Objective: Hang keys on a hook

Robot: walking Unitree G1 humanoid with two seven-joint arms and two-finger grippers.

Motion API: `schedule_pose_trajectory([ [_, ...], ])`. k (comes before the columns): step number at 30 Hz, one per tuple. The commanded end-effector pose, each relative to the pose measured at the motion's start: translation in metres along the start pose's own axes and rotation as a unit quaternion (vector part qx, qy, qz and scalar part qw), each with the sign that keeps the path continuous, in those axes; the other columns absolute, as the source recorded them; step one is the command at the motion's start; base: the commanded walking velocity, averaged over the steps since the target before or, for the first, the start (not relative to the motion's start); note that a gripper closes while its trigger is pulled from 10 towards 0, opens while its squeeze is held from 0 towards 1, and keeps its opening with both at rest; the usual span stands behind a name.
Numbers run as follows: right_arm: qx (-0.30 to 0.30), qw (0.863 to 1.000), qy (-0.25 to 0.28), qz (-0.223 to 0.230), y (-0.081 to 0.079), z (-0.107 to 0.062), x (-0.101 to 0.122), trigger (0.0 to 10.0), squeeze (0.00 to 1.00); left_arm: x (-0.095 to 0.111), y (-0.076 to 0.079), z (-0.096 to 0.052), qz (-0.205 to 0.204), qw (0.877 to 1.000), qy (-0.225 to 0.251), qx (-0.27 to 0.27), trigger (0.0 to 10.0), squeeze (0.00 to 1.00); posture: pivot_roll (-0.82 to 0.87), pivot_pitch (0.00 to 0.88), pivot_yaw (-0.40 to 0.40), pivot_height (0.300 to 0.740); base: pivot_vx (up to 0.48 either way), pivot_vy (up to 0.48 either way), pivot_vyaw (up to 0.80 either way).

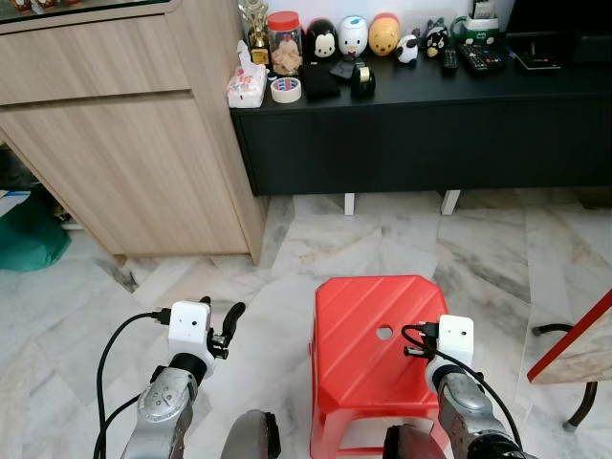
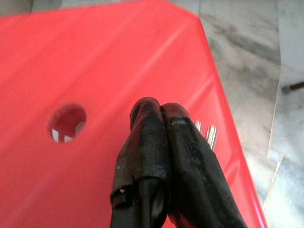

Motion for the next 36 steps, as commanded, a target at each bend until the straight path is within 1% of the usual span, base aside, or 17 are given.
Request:
schedule_pose_trajectory([
  [1, 0.006, 1.0, -0.011, -0.014, -0.003, 0.0, -0.003, 10.0, 0.0, -0.002, -0.004, -0.001, 0.004, 1.0, -0.001, 0.007, 10.0, 0.0, 0.07, 0.016, 0.04, 0.628, 0.0, 0.0, 0.0],
  [2, 0.004, 0.999, -0.019, -0.026, 0.0, -0.001, -0.008, 10.0, 0.26, -0.003, -0.004, -0.002, 0.003, 1.0, -0.002, 0.008, 10.0, 0.0, 0.06, 0.014, 0.039, 0.628, 0.0, 0.0, 0.0],
  [3, 0.002, 0.999, -0.02, -0.029, 0.002, -0.001, -0.009, 10.0, 0.26, -0.003, -0.004, -0.002, 0.003, 1.0, -0.002, 0.008, 10.0, 0.0, 0.06, 0.013, 0.039, 0.628, 0.0, 0.0, 0.0],
  [4, 0.005, 0.998, -0.022, -0.053, 0.004, -0.001, -0.01, 10.0, 1.0, -0.004, -0.004, -0.002, 0.003, 1.0, -0.002, 0.009, 10.0, 0.0, 0.06, 0.013, 0.039, 0.628, 0.0, 0.0, 0.0],
  [6, 0.012, 0.996, -0.023, -0.089, 0.005, -0.002, -0.012, 10.0, 1.0, -0.005, -0.004, -0.004, 0.003, 1.0, -0.003, 0.01, 10.0, 0.0, 0.05, 0.011, 0.039, 0.628, 0.0, 0.0, 0.0],
  [10, 0.014, 0.995, -0.028, -0.097, 0.012, -0.002, -0.015, 10.0, 1.0, -0.009, -0.003, -0.004, 0.003, 1.0, -0.006, 0.008, 10.0, 0.0, 0.05, 0.009, 0.038, 0.628, 0.0, 0.0, 0.0],
  [12, 0.016, 0.99, -0.044, -0.13, 0.015, -0.003, -0.021, 10.0, 1.0, -0.01, -0.002, -0.005, 0.003, 1.0, -0.007, 0.007, 10.0, 0.0, 0.05, 0.007, 0.039, 0.628, 0.0, 0.0, 0.0],
  [14, 0.017, 0.988, -0.052, -0.147, 0.017, -0.004, -0.025, 10.0, 1.0, -0.01, -0.002, -0.005, 0.002, 1.0, -0.006, 0.007, 10.0, 0.0, 0.05, 0.007, 0.039, 0.628, 0.0, 0.0, 0.0],
  [18, 0.025, 0.986, -0.067, -0.154, 0.015, -0.006, -0.032, 10.0, 1.0, -0.01, -0.002, -0.006, 0.004, 1.0, -0.006, 0.005, 10.0, 0.0, 0.05, 0.012, 0.042, 0.628, 0.0, 0.0, 0.0],
  [21, 0.027, 0.984, -0.079, -0.155, 0.013, -0.008, -0.04, 10.0, 1.0, -0.01, -0.003, -0.008, 0.006, 1.0, -0.006, 0.005, 10.0, 0.0, 0.06, 0.032, 0.044, 0.628, 0.0, 0.0, 0.0],
  [30, 0.033, 0.983, -0.091, -0.155, 0.009, -0.011, -0.048, 10.0, 1.0, -0.012, -0.006, -0.012, 0.008, 1.0, -0.008, 0.007, 10.0, 0.0, 0.07, 0.055, 0.048, 0.628, 0.0, 0.0, 0.0],
  [33, 0.028, 0.983, -0.096, -0.155, 0.01, -0.012, -0.052, 10.0, 1.0, -0.012, -0.007, -0.014, 0.009, 1.0, -0.01, 0.008, 10.0, 0.0, 0.07, 0.063, 0.05, 0.628, 0.0, 0.0, 0.0],
  [35, 0.02, 0.981, -0.103, -0.161, 0.014, -0.013, -0.054, 10.0, 1.0, -0.012, -0.007, -0.014, 0.009, 1.0, -0.01, 0.008, 10.0, 0.0, 0.07, 0.065, 0.051, 0.628, 0.0, 0.0, 0.0],
  [36, 0.015, 0.981, -0.106, -0.161, 0.017, -0.013, -0.055, 10.0, 0.0, -0.012, -0.007, -0.014, 0.009, 1.0, -0.011, 0.008, 10.0, 0.0, 0.07, 0.065, 0.051, 0.628, 0.0, 0.0, 0.0],
])
Point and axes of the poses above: a point about 5 cm out from each wrist's last joint towards the gripper, its own z axis pointing out of the wrist towards the gripper, its own x axis along the axis of the wrist's last joint, y = z × x, the point moved 6 cm from there along z, pointing out of the wrist towards the gripper, and after that the axes turned 10 degrees about -z, right-handed, at the moved point
